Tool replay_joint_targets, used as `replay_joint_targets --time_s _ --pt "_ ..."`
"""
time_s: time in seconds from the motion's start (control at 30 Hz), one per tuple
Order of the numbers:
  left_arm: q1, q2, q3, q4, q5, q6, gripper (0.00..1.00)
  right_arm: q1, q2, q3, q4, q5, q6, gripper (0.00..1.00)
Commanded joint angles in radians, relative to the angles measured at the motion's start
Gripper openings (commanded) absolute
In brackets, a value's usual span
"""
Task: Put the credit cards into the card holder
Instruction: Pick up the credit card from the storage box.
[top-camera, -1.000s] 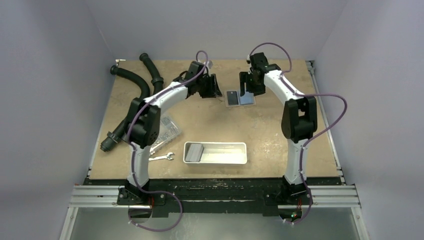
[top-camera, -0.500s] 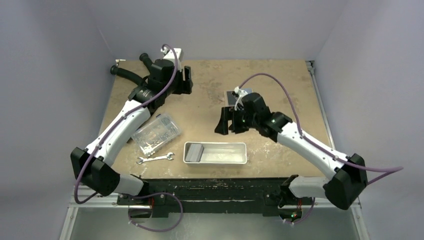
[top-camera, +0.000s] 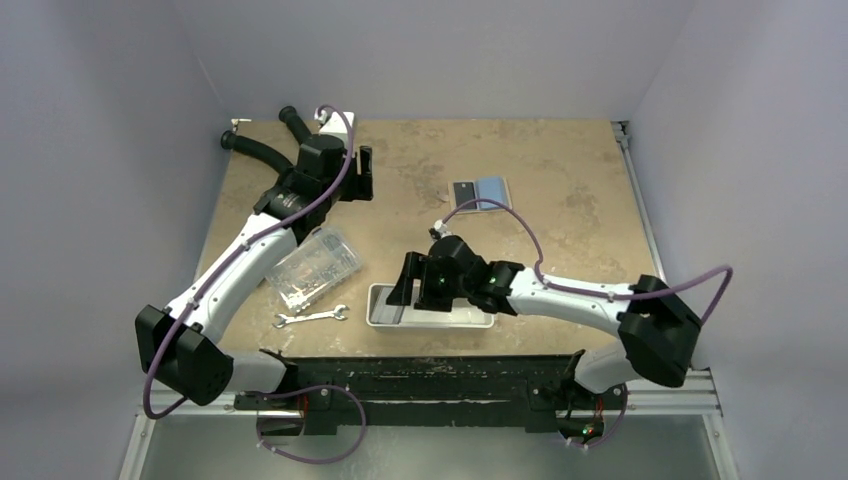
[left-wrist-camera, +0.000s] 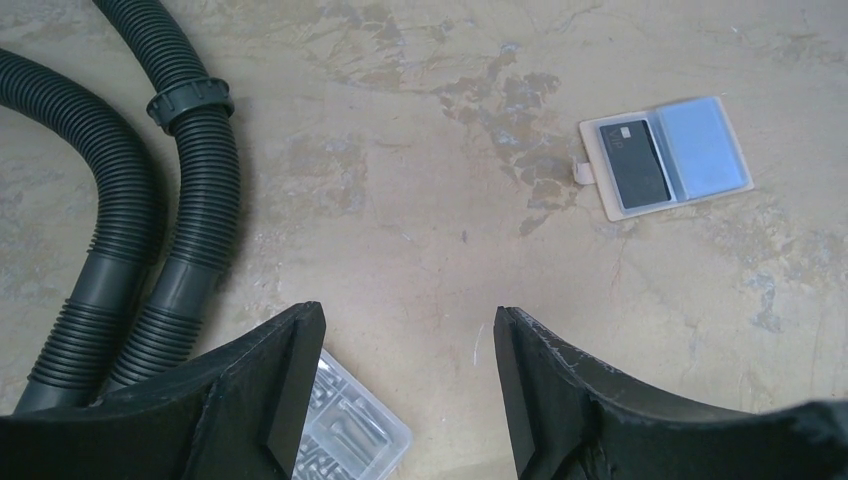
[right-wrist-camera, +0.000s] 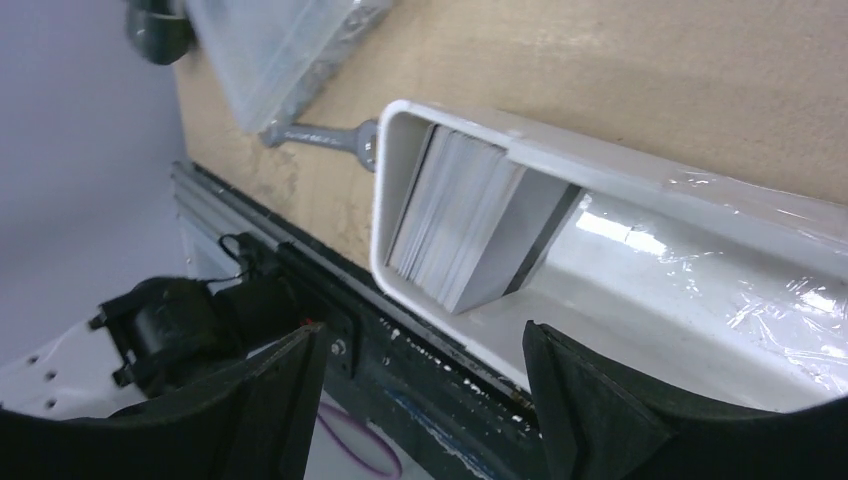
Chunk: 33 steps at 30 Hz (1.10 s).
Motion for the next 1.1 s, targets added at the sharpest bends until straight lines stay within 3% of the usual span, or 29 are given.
replay_joint_targets --time_s 0.0,0.53,1.07 --pt "0.007 -0.033 -0.005 0.047 0.024 -0.005 0.68 0.016 0.068 0.084 -0.02 0.092 0.096 0.79" --pt "0.007 -0.035 -0.008 0.057 0.07 -0.01 0.68 0.031 0.253 0.141 0.015 0.042 0.15 0.78" --pt "0.008 -0.034 -0.006 0.055 0.085 -0.008 0.68 0.035 0.225 0.108 0.086 0.02 0.164 0.66"
